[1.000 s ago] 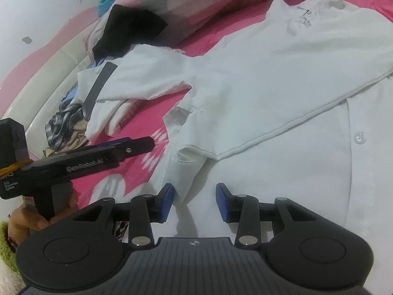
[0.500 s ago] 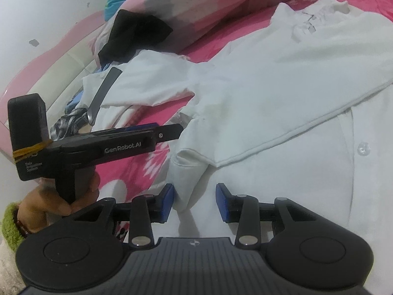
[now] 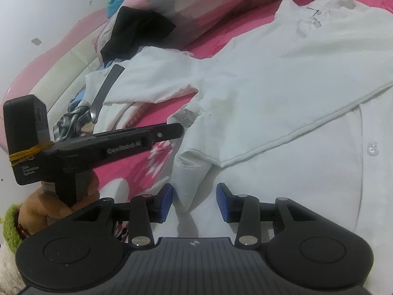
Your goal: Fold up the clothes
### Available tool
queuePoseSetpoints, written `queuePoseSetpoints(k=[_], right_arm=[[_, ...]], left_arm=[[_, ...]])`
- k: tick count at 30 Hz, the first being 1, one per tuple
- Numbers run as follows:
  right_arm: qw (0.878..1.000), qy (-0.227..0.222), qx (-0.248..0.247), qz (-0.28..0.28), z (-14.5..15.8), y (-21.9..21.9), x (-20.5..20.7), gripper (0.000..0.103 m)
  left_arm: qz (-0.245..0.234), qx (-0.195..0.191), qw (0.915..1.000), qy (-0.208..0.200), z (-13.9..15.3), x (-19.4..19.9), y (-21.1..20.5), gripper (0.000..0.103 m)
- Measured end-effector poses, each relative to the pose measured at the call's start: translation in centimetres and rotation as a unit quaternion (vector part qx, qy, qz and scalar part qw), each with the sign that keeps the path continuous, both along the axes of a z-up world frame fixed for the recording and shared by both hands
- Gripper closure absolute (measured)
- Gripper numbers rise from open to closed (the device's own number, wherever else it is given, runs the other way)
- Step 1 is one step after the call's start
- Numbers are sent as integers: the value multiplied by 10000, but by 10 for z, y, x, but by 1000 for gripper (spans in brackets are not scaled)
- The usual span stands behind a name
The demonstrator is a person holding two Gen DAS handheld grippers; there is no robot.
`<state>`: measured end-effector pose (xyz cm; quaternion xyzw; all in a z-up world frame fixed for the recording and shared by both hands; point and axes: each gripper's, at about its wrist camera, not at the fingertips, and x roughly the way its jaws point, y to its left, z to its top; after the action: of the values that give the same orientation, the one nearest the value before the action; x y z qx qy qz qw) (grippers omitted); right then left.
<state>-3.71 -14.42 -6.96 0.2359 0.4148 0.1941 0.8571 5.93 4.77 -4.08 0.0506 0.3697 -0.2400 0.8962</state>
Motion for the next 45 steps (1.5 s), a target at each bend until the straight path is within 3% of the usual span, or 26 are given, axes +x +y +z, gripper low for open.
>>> queuePoseSetpoints(k=[8,10,12,15,22,26,30,40,45], right_arm=[[9999,-96,-33,-49,-1,4,-1,61],[9998,-139,-8,-125,-2,4,-1,70],[9997,-154,60,-198,-4,3,-1,92],[9992,-105,293,-230,-3,-2,-3,100],[9971,-285,703,-81,36,-32,-23,101],[9959,-356,826,99,62,-49,-34,101],[9935,-95,1081,346,75,-62,-38,101],[9884,1158,408,897,32,-37,-34,101],[9890,1174,317,845,24,-38,-46,98]], left_arm=[[221,-290,9993,63,6,-6,4,103],[276,-362,9989,79,8,-8,5,103],[297,-440,9986,84,12,-11,6,103],[296,-598,9977,145,22,-17,8,103],[91,-1212,9922,273,55,-37,18,103],[-83,-1356,9900,385,64,-44,20,103],[-258,-1482,9874,497,72,-51,22,103],[-467,-331,9947,853,18,-55,6,103],[-682,166,9949,721,9,-69,8,102]])
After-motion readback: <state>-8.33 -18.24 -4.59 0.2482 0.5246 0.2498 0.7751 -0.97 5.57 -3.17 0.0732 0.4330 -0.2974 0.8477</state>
